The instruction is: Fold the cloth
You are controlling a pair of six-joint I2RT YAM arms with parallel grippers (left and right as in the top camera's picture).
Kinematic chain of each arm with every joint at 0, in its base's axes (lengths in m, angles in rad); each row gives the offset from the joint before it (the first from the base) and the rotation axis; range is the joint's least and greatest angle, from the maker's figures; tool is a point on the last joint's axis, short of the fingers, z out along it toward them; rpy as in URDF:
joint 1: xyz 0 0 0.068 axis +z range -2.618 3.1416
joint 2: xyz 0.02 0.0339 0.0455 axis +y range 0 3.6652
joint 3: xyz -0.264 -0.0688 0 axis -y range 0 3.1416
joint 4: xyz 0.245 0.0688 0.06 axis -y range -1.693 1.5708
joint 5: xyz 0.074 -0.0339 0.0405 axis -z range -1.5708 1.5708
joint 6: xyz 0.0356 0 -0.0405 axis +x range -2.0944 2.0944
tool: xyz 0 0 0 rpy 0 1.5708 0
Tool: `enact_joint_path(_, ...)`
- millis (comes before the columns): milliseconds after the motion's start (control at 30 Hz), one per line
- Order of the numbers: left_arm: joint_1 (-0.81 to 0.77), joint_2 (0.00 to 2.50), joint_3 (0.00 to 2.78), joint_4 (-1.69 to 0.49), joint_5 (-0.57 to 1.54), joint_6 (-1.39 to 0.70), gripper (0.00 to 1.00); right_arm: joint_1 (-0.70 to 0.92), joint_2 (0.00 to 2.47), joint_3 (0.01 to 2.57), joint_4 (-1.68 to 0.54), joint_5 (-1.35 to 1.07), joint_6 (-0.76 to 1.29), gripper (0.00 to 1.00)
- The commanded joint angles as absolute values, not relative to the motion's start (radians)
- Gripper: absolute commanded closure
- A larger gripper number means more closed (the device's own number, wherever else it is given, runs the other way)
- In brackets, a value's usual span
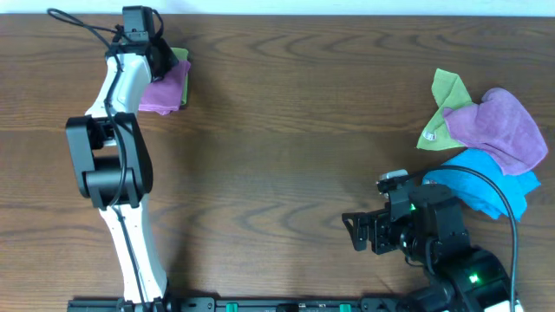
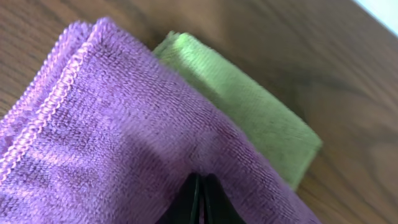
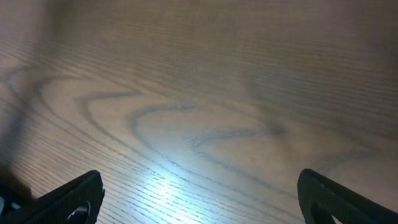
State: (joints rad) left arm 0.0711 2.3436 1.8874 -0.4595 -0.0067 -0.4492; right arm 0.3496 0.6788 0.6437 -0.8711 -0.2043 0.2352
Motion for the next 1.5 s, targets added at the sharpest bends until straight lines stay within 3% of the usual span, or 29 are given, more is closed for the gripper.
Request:
enact_joint_path(0, 0.075, 2.367, 1.901, -0.447, -0.054, -0.469, 0.94, 0.342, 0.677, 0.638, -0.872, -0.198, 0.250, 0.01)
enact_joint_path(400, 0.075, 2.280, 1.901, -0.458, -0.060, -0.392, 0.94, 0.342, 0.677, 0.638, -0.872, -0.198, 0.250, 0.01)
enact_joint_path(500, 0.075, 2.202, 1.901, -0.502, -0.060, -0.345, 0.89, 0.342, 0.677, 0.638, -0.872, -0.198, 0.250, 0.01)
enact_joint_path(567, 0.075, 2.159, 1.901, -0.535, -0.060, -0.327, 0.79, 0.342, 0.677, 0.638, -0.872, -0.198, 0.250, 0.01)
enact_joint_path(633, 0.075, 2.111, 1.901, -0.590, -0.059, -0.316, 0.61, 0.342, 0.677, 0.638, -0.872, -0.198, 0.250, 0.01)
enact_joint_path(667, 0.075, 2.074, 1.901, -0.641, -0.059, -0.305, 0.40, 0.342, 0.677, 0.638, -0.872, -0.198, 0.250, 0.01)
enact_joint_path(767, 0.075, 2.019, 1.901, -0.734, -0.048, -0.287, 0.06, 0.342, 0.677, 0.638, -0.872, -0.198, 0.250, 0.01)
enact_joint_path(1100, 0.075, 1.882, 1.901, -1.007, 0.095, -0.288, 0.05, 0.342, 0.677, 0.638, -0.872, -0.198, 0.250, 0.01)
enact_joint_path(1467, 0.078, 1.737, 1.901, -1.282, -0.019, -0.245, 0.05, 0.342, 0.677, 0.638, -0.872, -0.198, 0.250, 0.01)
